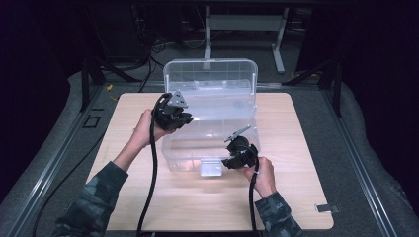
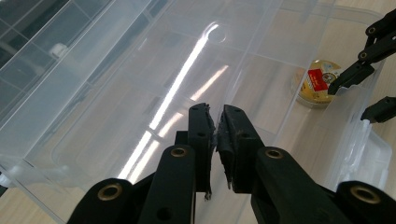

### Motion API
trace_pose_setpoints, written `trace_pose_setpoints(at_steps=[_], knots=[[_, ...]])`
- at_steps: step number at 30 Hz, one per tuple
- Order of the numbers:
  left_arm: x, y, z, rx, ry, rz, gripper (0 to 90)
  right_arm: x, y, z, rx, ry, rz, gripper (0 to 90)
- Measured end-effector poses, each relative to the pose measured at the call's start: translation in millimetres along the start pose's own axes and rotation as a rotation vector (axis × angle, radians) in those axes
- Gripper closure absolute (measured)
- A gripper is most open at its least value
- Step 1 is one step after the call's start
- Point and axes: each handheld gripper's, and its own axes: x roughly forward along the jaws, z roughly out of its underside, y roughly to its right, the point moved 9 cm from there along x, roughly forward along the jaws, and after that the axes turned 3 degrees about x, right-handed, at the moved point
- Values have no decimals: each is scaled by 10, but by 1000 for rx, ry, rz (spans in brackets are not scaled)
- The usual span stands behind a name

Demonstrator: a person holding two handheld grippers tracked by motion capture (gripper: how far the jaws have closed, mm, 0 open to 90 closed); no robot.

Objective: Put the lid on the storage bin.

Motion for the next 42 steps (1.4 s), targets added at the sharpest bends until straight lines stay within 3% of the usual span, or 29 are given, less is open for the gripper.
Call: trace_pose_setpoints(at_steps=[5,11,17,21,29,35,42], knots=[[3,59,15,24,-14,-50,810,-1,-1,0,0,-2,3,567],[2,101,47,-4,4,-34,807,0,-6,1,2,1,-2,566],[-10,170,81,13,12,-55,796,-1,-8,2,3,0,0,563],[-20,225,119,9,30,-47,796,-3,-6,3,2,0,7,561],[-22,300,158,26,33,-74,785,-5,-5,3,-2,-2,11,559],[-14,347,177,32,29,-118,780,-5,-3,3,-5,-2,10,559],[-18,404,223,39,39,-118,778,-3,-9,1,-2,-1,5,558]])
